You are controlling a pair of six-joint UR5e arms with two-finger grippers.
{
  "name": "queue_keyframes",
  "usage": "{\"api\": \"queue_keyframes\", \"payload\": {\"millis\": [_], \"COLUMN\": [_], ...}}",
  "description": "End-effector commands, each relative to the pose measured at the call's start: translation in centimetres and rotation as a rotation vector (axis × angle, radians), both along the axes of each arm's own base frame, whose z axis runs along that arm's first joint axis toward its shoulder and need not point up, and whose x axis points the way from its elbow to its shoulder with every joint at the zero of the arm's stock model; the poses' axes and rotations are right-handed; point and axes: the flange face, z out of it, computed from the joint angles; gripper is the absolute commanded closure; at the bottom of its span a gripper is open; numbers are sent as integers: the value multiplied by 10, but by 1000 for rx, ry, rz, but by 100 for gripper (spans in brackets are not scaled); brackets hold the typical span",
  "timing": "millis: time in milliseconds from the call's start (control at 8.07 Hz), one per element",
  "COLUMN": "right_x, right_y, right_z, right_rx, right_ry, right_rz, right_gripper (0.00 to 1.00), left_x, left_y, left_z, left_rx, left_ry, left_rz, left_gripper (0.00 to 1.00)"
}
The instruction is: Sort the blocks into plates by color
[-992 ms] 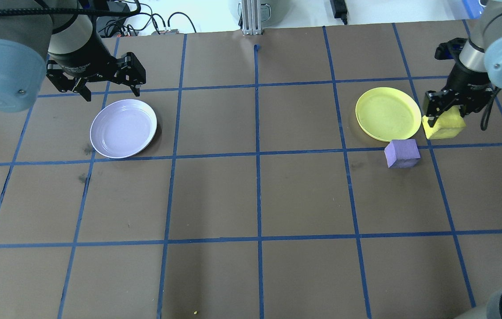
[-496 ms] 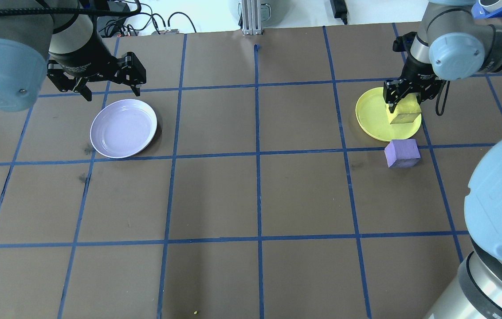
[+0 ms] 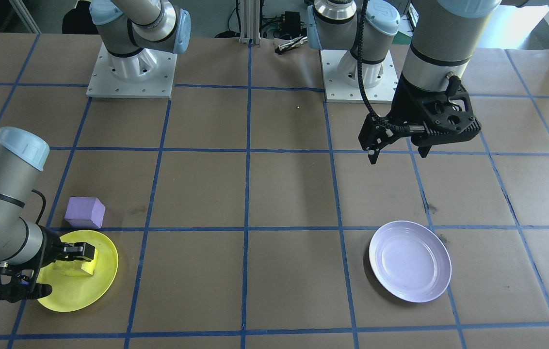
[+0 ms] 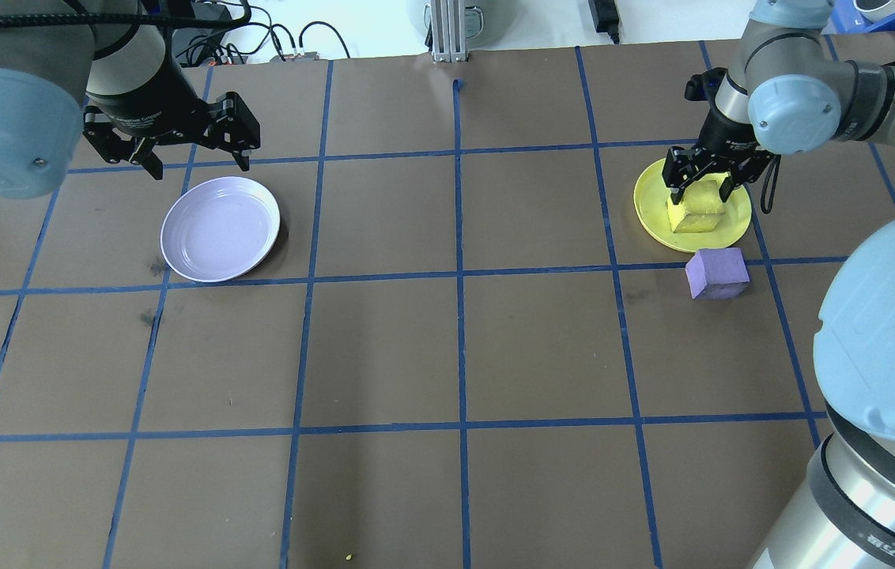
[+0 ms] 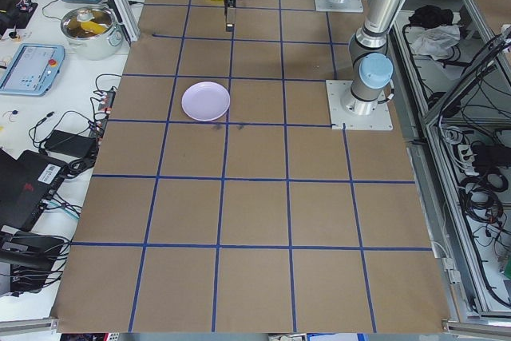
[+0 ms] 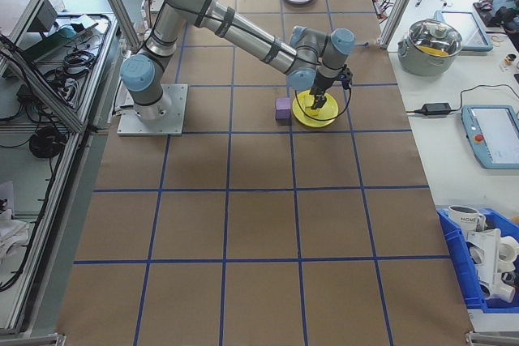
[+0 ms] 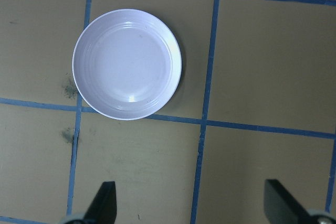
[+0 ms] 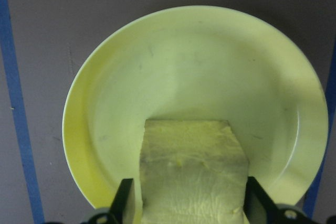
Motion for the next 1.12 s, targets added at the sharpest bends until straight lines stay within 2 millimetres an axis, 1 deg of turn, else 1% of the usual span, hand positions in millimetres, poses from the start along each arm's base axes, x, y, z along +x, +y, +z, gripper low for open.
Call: {"api": "queue_keyframes", "payload": {"millis": [0,124,248,372,496,620,744,992], "right_x": [0,1,-3,-5,-15,-24,-22,-18], "right_y": [5,15,27,44,64,81,92,102], "right_z": [9,24,23,18,17,12,-2,-20], "right_rx": [-1,10,46,63,73,95,126,168], "right_ry": [10,9,1,0,-6,-13,-22,-36], "right_rz": [2,0,-10,-16,-27,-48,-59,-69], "right_gripper": [0,0,0,0,0,0,0,0], "left_x": [0,1,0,1,1,1,2,2], "left_y": [3,0,3,5,5,5,2,4], "left_z": [2,0,3,4,5,5,4,3], "left_rx": [0,2,-3,2,0,0,-6,0], "left_ry": [-2,1,-3,-3,-5,-3,-2,-3], "left_rz": [0,1,0,2,2,2,3,3], "left_gripper": [0,0,0,0,0,0,0,0]}}
